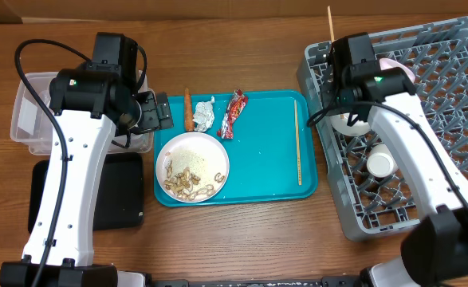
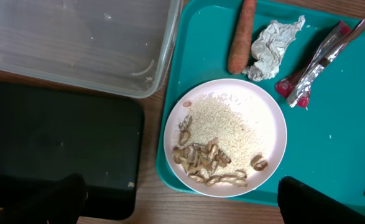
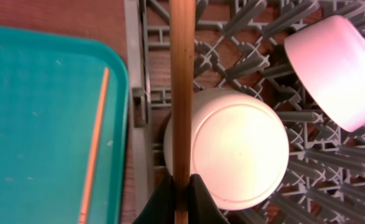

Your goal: Sort waste into correct bins and load items into the dishwasher

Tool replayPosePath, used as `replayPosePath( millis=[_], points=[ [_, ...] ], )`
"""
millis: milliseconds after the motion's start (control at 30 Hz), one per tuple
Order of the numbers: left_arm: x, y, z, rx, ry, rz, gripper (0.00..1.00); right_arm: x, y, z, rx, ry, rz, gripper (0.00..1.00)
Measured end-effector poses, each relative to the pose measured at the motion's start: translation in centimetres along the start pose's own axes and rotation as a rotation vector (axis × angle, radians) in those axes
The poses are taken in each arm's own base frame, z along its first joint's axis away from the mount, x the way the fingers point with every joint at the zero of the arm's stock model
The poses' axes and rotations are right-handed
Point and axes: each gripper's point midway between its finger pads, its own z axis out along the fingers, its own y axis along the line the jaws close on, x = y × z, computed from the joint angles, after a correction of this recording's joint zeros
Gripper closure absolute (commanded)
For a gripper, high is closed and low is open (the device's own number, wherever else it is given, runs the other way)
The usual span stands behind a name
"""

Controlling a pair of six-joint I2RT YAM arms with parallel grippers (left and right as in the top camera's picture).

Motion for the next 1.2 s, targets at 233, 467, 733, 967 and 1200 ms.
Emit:
replayPosePath(
  millis=[233, 467, 733, 967, 1200],
  points=[
    [0.0, 0.0, 0.0, 0.0, 0.0, 0.0, 0.0, 0.9, -0.1, 0.9, 0.033, 0.046, -0.077, 0.61],
    [0.0, 0.0, 0.0, 0.0, 0.0, 0.0, 0.0, 0.5, 5.9, -2.3, -0.157, -0.016, -0.023, 0.59],
    [0.0, 0.0, 0.0, 0.0, 0.0, 0.0, 0.0, 3.8, 12.2, -0.6, -0.272, 0.096, 0.05, 0.53],
    [0.0, 0.0, 0.0, 0.0, 0.0, 0.0, 0.0, 9.8, 11.7, 7.2, -0.111, 0.345, 0.128, 0.55],
    [0.0, 0.0, 0.0, 0.0, 0.0, 0.0, 0.0, 11.1, 11.7, 9.4, -0.068, 0.396, 0.151, 0.92]
  ],
)
